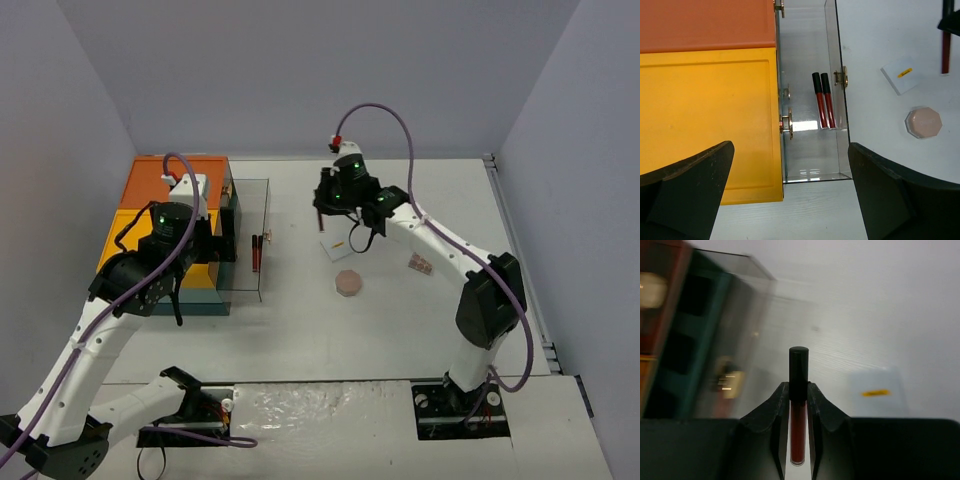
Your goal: Organize the makeup
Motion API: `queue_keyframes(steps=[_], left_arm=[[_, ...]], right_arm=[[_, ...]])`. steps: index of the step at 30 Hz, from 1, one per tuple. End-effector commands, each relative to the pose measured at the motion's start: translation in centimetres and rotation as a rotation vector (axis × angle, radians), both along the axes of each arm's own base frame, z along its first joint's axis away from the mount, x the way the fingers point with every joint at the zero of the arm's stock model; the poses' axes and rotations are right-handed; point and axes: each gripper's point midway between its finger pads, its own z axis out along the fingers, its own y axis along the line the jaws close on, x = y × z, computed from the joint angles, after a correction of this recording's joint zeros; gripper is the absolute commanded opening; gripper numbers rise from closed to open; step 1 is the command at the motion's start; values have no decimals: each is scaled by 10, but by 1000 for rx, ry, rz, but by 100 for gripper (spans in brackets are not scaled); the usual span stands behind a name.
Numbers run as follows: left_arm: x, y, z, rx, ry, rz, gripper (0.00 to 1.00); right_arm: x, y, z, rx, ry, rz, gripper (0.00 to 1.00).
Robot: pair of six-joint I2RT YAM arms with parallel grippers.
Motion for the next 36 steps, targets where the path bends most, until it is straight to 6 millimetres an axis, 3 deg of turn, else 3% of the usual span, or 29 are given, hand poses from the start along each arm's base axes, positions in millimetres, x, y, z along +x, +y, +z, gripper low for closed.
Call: queue_keyframes(steps=[1,4,6,9,13,17,20,21,24,28,32,36], left_arm=[[6,3,38,-50,-100,26,97],[3,5,38,-44,-95,29,97],[3,5,37,-42,-89,32,97],[0,6,36,-46,-81,35,97],[1,3,36,-53,-76,27,97],[8,-6,36,-71,-67,5,97],[16,-17,40,-96,-67,-22,97],[19,-19,37,-92,-59,-22,97],[34,-40,40,-134,-45,-66,97],[56,-74,33,-208,-2,-124,97],[80,-110,16,-224,41,-167,97],[98,-151,5,-218,65,-224,97]], right_arm=[[-19,100,104,336,-146,76,0],[-26,152,115,470,-131,134,1],[-25,174,108,505,-94,150,3],[-27,196,98,522,-70,182,25],[-28,201,90,498,-71,216,54],[-29,185,98,449,-115,230,66],[-26,151,109,388,-172,195,69],[-28,148,95,365,-145,192,69],[-15,74,92,204,-212,56,71],[-16,-31,54,24,-175,-118,80],[-39,-103,31,-72,-149,-231,98],[-56,-148,19,-99,-124,-310,100]])
